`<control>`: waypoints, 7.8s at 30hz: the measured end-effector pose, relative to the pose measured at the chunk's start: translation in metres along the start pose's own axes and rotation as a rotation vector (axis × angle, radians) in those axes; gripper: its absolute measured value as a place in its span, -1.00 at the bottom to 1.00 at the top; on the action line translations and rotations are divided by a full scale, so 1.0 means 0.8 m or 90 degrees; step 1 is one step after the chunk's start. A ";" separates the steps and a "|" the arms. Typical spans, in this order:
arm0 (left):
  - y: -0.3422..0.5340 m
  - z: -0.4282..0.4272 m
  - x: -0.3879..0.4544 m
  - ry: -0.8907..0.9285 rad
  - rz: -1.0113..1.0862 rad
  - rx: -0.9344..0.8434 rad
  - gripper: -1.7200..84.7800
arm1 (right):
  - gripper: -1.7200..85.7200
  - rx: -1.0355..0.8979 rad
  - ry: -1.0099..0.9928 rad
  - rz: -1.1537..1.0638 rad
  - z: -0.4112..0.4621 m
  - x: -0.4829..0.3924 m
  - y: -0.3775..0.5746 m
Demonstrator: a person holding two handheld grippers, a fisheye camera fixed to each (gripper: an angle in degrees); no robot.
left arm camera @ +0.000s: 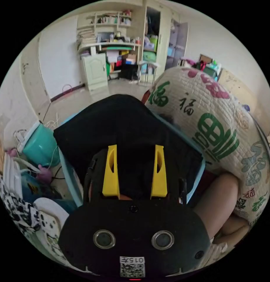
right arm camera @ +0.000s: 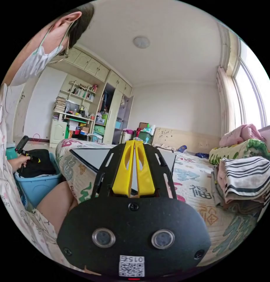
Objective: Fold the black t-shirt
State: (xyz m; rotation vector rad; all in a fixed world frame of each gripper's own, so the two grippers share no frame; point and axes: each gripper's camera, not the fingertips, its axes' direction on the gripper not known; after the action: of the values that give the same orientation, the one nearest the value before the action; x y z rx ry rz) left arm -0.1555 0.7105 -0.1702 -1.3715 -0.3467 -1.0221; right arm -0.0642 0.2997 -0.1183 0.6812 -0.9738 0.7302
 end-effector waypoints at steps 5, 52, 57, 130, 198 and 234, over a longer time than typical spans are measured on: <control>-0.018 -0.021 -0.118 0.212 -0.157 0.064 -0.93 | -0.98 -0.037 -0.003 -0.023 -0.001 0.020 -0.007; 0.354 -0.213 0.238 0.239 0.980 -0.496 -0.66 | -0.98 -0.171 -0.112 0.133 0.017 0.386 -0.128; 0.476 -0.169 0.323 -0.044 1.061 -0.425 -0.61 | -0.98 -0.187 -0.088 0.166 -0.007 0.425 -0.123; 0.312 -0.578 0.135 0.665 0.565 0.272 -0.62 | -0.65 -0.245 -0.052 0.086 0.104 0.343 -0.067; 0.219 -0.911 0.313 0.761 0.159 0.163 -0.95 | -0.98 -0.243 0.151 0.043 0.401 0.175 -0.351; 0.046 -0.707 0.217 1.104 0.476 0.262 -0.71 | -0.86 -0.188 -0.287 -0.099 0.375 0.181 -0.242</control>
State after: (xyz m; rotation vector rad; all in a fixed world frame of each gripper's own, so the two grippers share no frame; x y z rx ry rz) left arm -0.2266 0.1221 -0.1951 0.1171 1.1051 -1.0324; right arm 0.0009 -0.0125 0.0971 0.6633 -1.3907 0.2865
